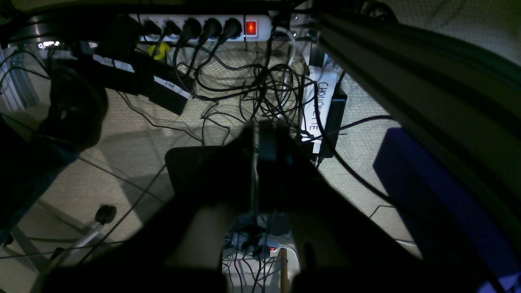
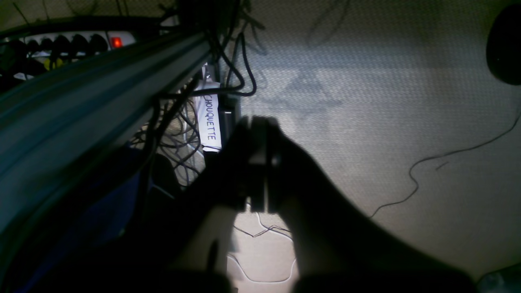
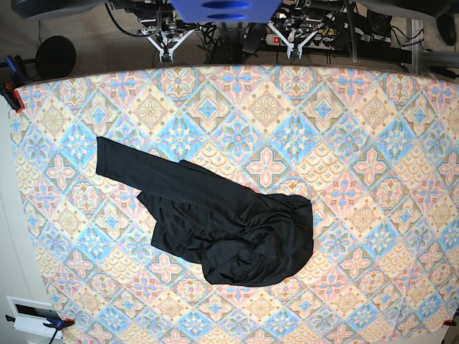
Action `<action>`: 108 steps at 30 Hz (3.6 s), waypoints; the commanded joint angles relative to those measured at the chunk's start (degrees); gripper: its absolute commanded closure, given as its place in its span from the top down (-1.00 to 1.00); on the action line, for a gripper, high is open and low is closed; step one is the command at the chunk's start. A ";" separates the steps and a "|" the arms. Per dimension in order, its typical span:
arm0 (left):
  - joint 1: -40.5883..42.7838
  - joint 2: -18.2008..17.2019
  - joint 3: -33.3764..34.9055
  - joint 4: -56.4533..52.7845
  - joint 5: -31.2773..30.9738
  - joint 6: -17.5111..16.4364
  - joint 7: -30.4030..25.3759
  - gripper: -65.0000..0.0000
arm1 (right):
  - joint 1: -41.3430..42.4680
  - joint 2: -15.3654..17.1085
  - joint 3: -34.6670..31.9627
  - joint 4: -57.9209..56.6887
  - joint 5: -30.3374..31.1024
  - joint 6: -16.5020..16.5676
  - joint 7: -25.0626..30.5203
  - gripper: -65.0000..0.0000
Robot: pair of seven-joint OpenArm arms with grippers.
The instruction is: Layout the t-shirt on the table in an organized manner, then fold the t-shirt properly
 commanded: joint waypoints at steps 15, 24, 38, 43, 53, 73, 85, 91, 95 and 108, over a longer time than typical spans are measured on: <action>1.04 0.26 0.02 0.28 -0.16 0.10 -0.24 -1.00 | -1.22 0.10 -0.16 0.33 0.06 -0.06 0.54 -1.00; 1.13 0.26 0.02 0.28 -0.16 0.10 -0.33 -1.00 | -1.75 0.10 -0.16 0.41 -0.03 -0.06 0.54 -1.00; 19.06 -1.68 0.72 30.35 -0.16 0.10 2.92 -1.00 | -18.10 0.45 -0.51 19.31 -0.29 -0.14 0.54 -1.00; 27.50 -5.46 7.40 43.53 -0.60 0.19 3.63 -1.00 | -24.34 0.45 -0.60 27.75 -0.38 -0.14 0.54 -1.00; 42.45 -11.52 9.60 69.82 -0.34 0.19 3.72 -1.00 | -38.32 2.30 -0.60 46.74 -0.38 -0.14 0.54 -1.00; 53.09 -24.45 13.03 105.16 -0.25 0.45 3.80 -1.00 | -57.31 3.70 8.72 88.76 -0.38 -0.14 0.01 -1.00; 39.72 -21.02 13.03 107.53 -0.25 0.54 17.61 -1.00 | -46.76 6.16 4.32 100.46 -0.47 -0.06 -6.40 -1.00; 32.07 -20.14 13.03 108.59 -0.25 0.54 21.03 -1.00 | -41.57 6.16 -0.43 101.60 -0.56 -0.06 -10.45 -0.91; 26.36 -20.58 12.94 108.59 -0.25 0.54 23.58 -0.99 | -36.91 6.08 -5.00 102.13 -0.56 -0.06 -10.71 -0.90; 16.43 -21.20 13.38 108.59 -0.78 0.10 28.68 -0.29 | -19.33 6.08 -21.52 101.69 -0.29 -0.06 -10.80 -0.90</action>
